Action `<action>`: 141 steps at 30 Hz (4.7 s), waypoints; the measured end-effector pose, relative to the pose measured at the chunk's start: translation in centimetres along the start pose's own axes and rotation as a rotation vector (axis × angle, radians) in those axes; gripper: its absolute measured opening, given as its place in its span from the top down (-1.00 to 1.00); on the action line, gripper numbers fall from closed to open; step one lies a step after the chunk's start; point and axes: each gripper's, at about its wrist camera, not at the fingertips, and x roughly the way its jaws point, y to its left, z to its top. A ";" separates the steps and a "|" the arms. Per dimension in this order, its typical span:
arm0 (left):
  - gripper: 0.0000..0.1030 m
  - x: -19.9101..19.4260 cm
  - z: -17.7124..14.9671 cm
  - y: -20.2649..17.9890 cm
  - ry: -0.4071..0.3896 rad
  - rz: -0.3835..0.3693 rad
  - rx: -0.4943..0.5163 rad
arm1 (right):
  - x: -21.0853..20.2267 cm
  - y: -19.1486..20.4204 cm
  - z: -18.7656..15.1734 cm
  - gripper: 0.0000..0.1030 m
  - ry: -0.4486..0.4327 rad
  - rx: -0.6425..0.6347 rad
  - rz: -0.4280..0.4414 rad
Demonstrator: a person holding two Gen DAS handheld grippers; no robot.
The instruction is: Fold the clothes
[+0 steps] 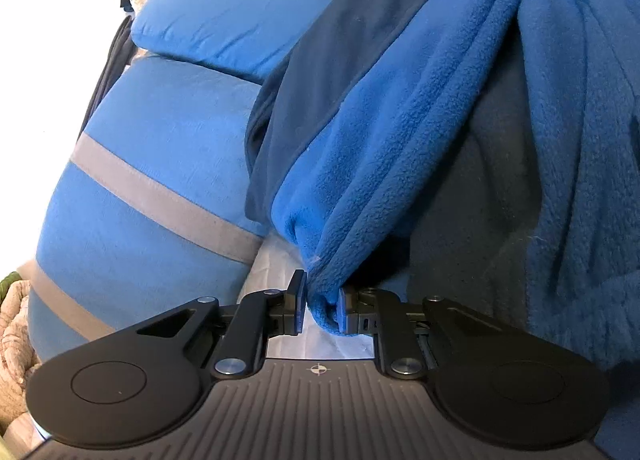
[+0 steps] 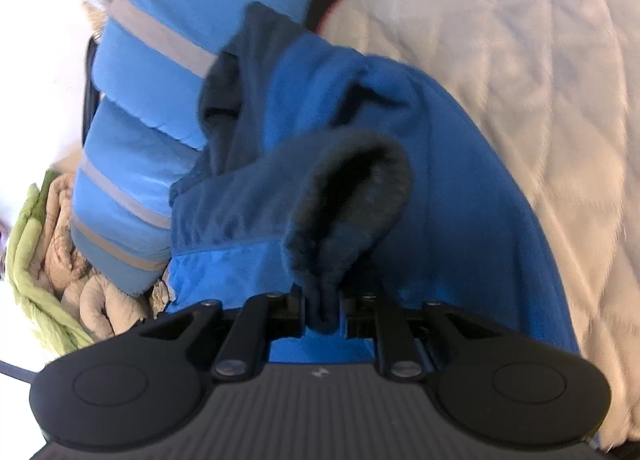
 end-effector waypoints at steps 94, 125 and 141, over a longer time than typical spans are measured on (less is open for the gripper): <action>-0.54 -17.4 -11.0 1.0 0.417 -0.765 -1.521 | -9.1 -1.5 -4.2 -0.88 0.318 -0.418 -0.077; 0.92 -22.1 -11.0 6.5 0.328 -0.912 -1.640 | -14.9 1.2 -4.2 0.89 0.282 -0.404 -0.039; 0.33 -22.9 -14.4 7.5 0.438 -0.768 -1.571 | -19.2 -0.5 -5.2 -0.75 0.225 -0.492 -0.117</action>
